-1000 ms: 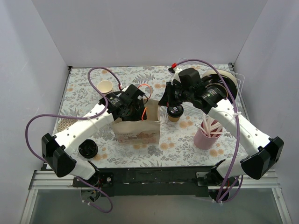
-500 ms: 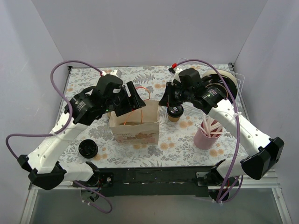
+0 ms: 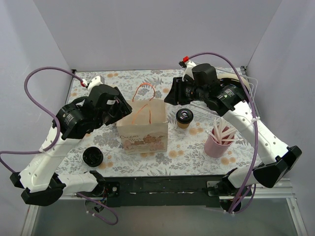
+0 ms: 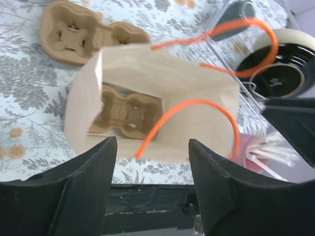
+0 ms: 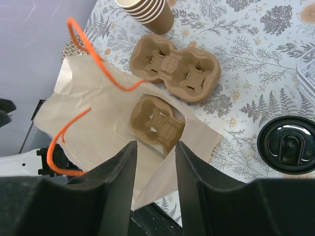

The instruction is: Pack the takeout coffee

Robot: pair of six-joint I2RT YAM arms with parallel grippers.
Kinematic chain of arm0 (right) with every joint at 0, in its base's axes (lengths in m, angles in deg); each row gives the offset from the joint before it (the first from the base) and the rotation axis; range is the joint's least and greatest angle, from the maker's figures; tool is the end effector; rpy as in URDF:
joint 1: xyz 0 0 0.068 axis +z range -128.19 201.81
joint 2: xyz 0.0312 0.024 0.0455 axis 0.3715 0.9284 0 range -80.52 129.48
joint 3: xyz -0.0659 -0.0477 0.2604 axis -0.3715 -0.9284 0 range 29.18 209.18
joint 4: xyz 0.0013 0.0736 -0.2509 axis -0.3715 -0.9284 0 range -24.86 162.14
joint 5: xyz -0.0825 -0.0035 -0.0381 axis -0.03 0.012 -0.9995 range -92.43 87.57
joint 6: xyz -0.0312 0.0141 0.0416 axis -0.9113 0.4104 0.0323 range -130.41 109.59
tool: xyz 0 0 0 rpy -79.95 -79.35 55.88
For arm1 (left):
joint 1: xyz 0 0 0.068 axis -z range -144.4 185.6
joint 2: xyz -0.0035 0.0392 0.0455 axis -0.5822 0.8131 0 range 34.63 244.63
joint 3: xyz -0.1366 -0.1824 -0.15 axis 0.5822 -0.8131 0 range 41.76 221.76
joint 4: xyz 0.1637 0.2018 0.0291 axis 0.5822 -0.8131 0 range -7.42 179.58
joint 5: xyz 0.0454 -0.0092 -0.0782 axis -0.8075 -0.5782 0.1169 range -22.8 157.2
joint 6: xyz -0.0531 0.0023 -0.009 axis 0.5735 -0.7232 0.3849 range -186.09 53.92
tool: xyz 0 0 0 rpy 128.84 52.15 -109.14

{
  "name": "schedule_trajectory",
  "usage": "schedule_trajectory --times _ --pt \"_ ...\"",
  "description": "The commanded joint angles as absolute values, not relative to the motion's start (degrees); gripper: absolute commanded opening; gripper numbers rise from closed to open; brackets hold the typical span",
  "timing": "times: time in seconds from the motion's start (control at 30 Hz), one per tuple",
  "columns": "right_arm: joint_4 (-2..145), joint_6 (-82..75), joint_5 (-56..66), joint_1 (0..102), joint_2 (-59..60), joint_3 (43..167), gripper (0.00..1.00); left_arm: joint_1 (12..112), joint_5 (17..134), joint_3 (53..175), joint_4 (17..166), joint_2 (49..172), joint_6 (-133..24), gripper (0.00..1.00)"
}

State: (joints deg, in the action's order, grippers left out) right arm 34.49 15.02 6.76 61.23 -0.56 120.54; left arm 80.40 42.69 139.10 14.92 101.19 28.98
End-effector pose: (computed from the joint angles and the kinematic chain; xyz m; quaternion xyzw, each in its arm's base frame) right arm 0.2283 0.1951 0.4324 -0.1451 0.8351 0.3396 0.4078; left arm 0.1320 -0.1104 0.4589 -0.4572 0.7787 -0.2925 0.3148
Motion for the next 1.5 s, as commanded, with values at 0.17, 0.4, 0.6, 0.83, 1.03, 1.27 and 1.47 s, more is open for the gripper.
schedule_trajectory --times 0.17,0.4,0.6,0.83,1.03,1.27,1.47 --pt "34.7 15.2 8.4 61.6 -2.4 122.2 0.5 79.9 27.0 129.5 10.5 97.8 32.2 0.65" --pt "39.7 9.7 12.6 66.8 -1.6 124.7 0.49 79.5 31.6 121.8 15.5 97.6 30.2 0.68" --pt "43.0 7.4 14.8 72.6 0.2 124.7 0.52 79.2 35.0 121.4 19.9 99.3 27.3 0.68" --pt "44.6 6.8 12.5 75.1 2.4 124.9 0.58 77.4 36.6 121.8 22.0 100.5 26.0 0.53" --pt "45.6 4.5 10.3 75.5 2.9 124.7 0.53 76.4 41.8 120.5 25.5 99.5 25.1 0.46" --pt "53.0 -0.5 15.1 75.9 -2.8 116.9 0.01 75.9 43.3 123.5 23.3 101.4 24.2 0.52" --pt "55.6 -4.1 16.4 75.9 -8.3 110.9 0.01 74.1 43.9 125.3 21.3 103.5 22.6 0.52"
